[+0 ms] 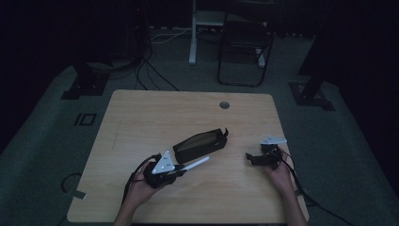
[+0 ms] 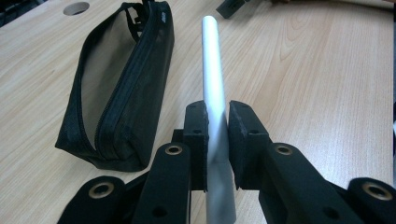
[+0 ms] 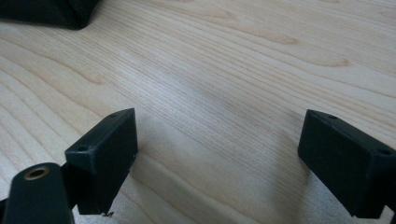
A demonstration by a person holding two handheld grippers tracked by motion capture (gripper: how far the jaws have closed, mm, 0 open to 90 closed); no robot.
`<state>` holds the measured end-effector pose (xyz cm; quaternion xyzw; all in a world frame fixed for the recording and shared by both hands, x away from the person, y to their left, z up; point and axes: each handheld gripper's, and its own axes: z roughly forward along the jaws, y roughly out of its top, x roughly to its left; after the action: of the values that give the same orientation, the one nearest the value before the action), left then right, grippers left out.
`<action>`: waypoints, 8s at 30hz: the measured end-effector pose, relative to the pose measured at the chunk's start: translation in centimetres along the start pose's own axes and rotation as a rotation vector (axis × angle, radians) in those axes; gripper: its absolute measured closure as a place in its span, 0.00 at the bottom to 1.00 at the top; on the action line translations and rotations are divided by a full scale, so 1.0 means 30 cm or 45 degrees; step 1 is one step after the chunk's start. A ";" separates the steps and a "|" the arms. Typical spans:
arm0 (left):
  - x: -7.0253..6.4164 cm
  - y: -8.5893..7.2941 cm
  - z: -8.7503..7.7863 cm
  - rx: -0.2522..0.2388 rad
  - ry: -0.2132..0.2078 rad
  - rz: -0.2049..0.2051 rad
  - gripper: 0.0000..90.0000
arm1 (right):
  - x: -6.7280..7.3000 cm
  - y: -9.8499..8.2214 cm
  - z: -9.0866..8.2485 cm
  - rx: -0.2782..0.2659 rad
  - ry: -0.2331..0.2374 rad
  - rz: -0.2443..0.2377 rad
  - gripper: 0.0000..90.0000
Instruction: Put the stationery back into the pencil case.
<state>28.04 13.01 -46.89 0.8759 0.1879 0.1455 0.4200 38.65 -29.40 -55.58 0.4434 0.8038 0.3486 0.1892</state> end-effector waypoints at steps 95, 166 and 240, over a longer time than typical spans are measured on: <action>0.144 0.194 -0.091 -0.135 0.104 0.047 0.87 | 0.000 0.000 0.000 0.000 0.000 0.000 0.13; 0.260 0.228 0.098 -0.039 0.082 -0.024 0.87 | 0.000 0.000 0.000 0.000 0.000 0.003 0.13; 0.274 0.210 0.261 0.094 0.029 -0.049 0.87 | 0.000 0.000 0.000 -0.001 0.000 0.002 0.13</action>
<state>39.85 7.76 -45.86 0.8853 0.2148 0.1401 0.3878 38.65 -29.39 -55.58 0.4439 0.8034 0.3490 0.1891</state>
